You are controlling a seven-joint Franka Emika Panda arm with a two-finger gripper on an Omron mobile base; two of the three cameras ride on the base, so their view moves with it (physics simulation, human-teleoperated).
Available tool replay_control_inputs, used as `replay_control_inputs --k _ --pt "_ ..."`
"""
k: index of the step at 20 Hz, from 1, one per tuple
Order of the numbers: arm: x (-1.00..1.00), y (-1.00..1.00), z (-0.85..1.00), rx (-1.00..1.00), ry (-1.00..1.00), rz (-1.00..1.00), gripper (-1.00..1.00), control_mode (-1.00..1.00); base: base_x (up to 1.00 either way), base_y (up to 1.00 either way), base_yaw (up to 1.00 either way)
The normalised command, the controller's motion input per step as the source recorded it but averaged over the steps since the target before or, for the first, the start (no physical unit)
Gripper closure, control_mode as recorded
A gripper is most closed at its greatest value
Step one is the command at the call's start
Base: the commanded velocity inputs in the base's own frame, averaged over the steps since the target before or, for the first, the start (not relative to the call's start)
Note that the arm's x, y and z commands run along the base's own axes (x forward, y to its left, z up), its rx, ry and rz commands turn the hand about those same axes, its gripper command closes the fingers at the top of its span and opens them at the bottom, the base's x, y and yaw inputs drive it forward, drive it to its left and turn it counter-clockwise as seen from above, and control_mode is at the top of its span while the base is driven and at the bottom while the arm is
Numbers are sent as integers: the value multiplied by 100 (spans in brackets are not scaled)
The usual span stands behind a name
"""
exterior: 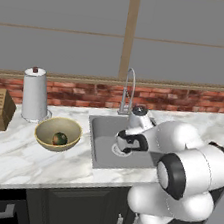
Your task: There is a mixed pile of frozen fruits and vegetables on the counter. Locate all the frozen vegetables and place the items in a bowl on the counter. Take all the frozen fruits and defrost them in a running sink.
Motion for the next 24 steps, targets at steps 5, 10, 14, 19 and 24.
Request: replay_control_inputs --k 5,10,14,19,24 --pt "54 0 -43 0 -4 -8 100 -100 0 0 0" --pt "56 0 -40 0 12 -5 100 -100 0 0 0" --pt "38 0 -33 0 15 -7 100 -100 0 0 0" --pt "21 0 -22 0 6 -4 100 -100 0 0 0" --pt "18 0 -14 0 4 -1 100 -100 0 0 0"
